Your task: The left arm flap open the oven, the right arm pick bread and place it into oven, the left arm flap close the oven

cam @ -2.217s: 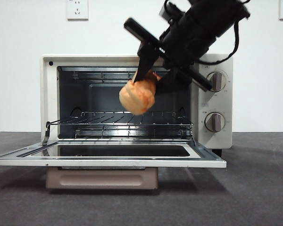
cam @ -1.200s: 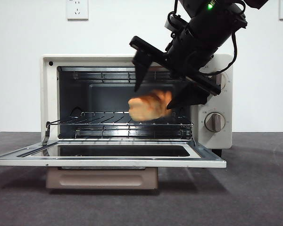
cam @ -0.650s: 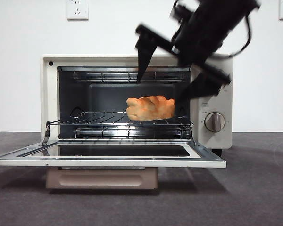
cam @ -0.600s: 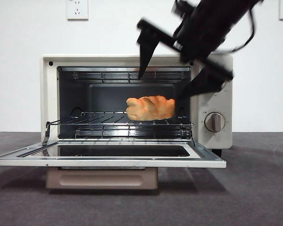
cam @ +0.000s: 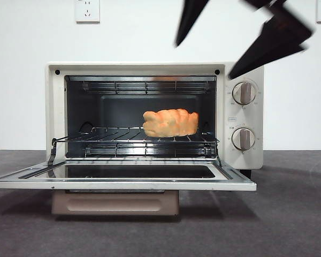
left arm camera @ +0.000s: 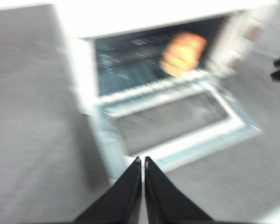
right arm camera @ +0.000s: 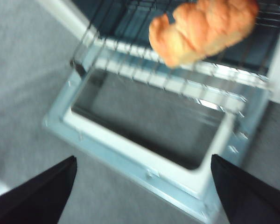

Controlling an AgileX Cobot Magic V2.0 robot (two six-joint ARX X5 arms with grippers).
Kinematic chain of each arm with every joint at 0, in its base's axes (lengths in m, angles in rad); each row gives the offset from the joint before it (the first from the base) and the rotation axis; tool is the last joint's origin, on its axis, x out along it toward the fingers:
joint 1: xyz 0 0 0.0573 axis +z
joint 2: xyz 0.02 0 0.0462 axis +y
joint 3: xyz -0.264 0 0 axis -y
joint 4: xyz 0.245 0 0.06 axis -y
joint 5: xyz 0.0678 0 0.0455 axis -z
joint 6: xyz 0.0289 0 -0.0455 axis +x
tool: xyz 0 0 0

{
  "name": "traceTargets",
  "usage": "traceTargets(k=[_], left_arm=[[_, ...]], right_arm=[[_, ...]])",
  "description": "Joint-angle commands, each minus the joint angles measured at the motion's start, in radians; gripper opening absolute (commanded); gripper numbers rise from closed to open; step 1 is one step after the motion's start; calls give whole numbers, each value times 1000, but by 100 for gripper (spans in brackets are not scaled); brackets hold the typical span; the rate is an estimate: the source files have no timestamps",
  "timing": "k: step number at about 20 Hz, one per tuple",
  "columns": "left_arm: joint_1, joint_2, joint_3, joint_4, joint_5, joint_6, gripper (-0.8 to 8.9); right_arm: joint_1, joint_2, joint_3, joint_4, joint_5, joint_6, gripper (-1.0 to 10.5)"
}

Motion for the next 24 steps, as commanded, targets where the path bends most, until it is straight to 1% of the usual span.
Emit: traceTargets(k=[1,4,5,7,9,11,13,14,15,16,17,19,21,24], left_arm=[[-6,47,21,26,68,34,14],[26,129,21,42,115,71,14],[51,163,21,48,154,86,12],[129,240,21,73,301,114,12],[235,319,19,104,449,140,12],[352,394,18,116,540,149,12],[490,445,3,136,594,155,12],[569,457,-24,176,674,153,12],[633,463,-58,222,751,135,12],[694,467,-104,273,822,99,12],[743,467,-154,321,870,66,12],[805,466,-254,387,897,14,12],[829,466,-323,436,917,-19,12],[853,466,-415,511,918,-92,12]], right_arm=[[7,-79,19,-83,2,-73,460],[7,-199,19,-172,5,-100,460],[7,-240,19,-196,5,-105,460],[7,-317,19,-229,6,-105,460],[7,-381,19,-252,6,-103,460],[7,-435,19,-291,6,-95,460],[7,-476,19,-344,9,-80,460],[7,-497,19,-374,13,-77,460],[7,-513,19,-396,14,-74,460],[7,-531,19,-420,17,-70,460],[7,-544,19,-437,26,-68,460],[7,-569,19,-460,49,-56,460],[7,-582,19,-467,56,-54,460],[7,-592,19,-467,59,-54,460]])
